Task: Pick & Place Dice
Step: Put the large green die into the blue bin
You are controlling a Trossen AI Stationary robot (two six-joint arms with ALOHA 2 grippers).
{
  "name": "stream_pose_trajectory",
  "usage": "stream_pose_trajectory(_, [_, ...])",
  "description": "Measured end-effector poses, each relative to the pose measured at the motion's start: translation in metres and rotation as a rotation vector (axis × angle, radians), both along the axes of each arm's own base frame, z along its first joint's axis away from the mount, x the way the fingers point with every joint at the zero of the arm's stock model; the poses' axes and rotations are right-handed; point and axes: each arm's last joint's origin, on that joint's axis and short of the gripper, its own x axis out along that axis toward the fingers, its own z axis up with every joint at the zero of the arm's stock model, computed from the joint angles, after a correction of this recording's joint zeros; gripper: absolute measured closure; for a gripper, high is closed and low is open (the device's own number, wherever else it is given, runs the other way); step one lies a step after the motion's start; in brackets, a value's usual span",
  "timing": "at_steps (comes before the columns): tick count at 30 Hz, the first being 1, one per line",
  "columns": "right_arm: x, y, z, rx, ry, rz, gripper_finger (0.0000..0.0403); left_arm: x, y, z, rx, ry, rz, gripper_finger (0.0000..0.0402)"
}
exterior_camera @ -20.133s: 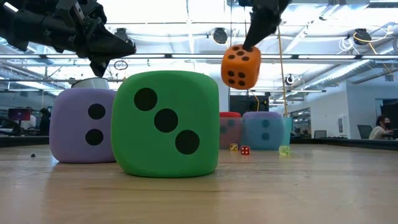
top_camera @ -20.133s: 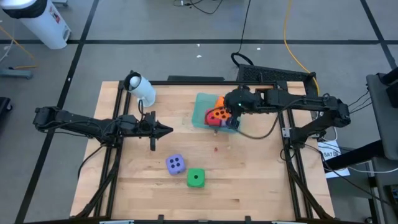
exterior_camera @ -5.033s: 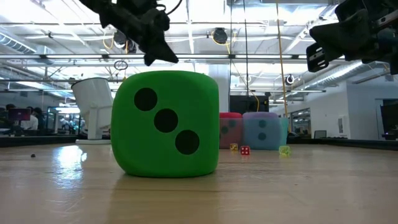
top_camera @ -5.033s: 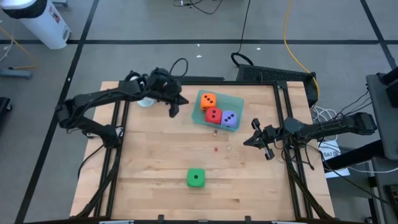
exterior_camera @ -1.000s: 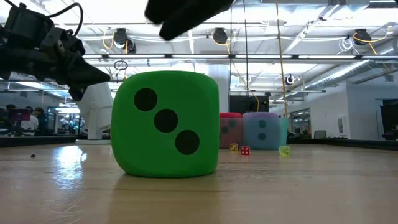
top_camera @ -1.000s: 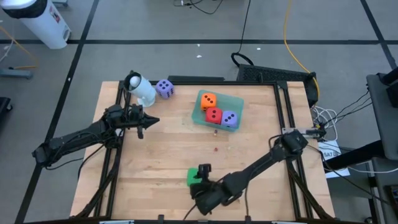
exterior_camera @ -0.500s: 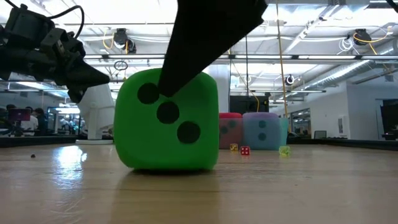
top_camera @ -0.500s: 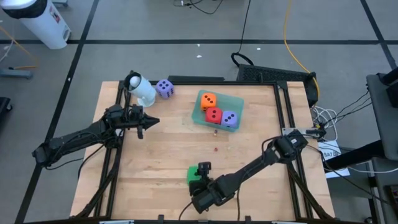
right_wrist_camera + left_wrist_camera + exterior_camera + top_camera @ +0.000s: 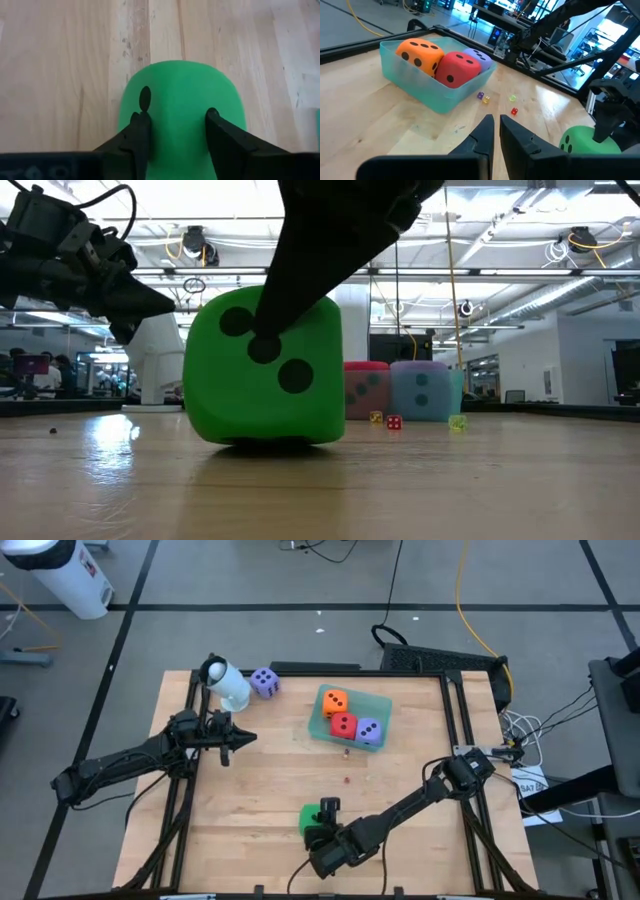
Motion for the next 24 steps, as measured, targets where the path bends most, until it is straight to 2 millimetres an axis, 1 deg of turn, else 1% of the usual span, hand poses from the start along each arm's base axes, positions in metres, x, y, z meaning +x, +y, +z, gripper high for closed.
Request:
stream_pose_trajectory(4, [-0.001, -0.002, 0.012, -0.020, -0.049, -0.015, 0.0253, 0.000, 0.000, 0.000, 0.001, -0.001, 0.004, 0.0364])
stream_pose_trajectory(8, [-0.003, -0.005, 0.039, -0.037, -0.131, -0.026, 0.0255, 0.000, 0.000, 0.000, 0.000, -0.001, 0.004, 0.0364])
stream_pose_trajectory(11, [-0.009, -0.010, 0.055, -0.052, -0.137, -0.023, 0.0265, 0.000, 0.000, 0.000, -0.001, -0.001, 0.005, 0.0364])
stream_pose_trajectory(14, [-0.015, -0.015, 0.087, -0.044, -0.217, -0.039, 0.0296, 0.000, 0.000, 0.000, -0.002, -0.001, 0.005, 0.0364])
stream_pose_trajectory(16, [-0.020, -0.018, 0.109, -0.039, -0.271, -0.034, 0.0299, 0.000, 0.000, 0.000, -0.001, -0.001, 0.005, 0.0364])
stream_pose_trajectory(20, [-0.029, -0.023, 0.138, -0.027, -0.332, -0.012, 0.0313, 0.000, 0.000, 0.000, 0.000, 0.000, 0.006, 0.0364])
stream_pose_trajectory(24, [-0.044, -0.028, 0.174, -0.007, -0.413, 0.010, 0.0328, 0.000, 0.000, 0.000, 0.002, -0.001, 0.007, 0.0364])
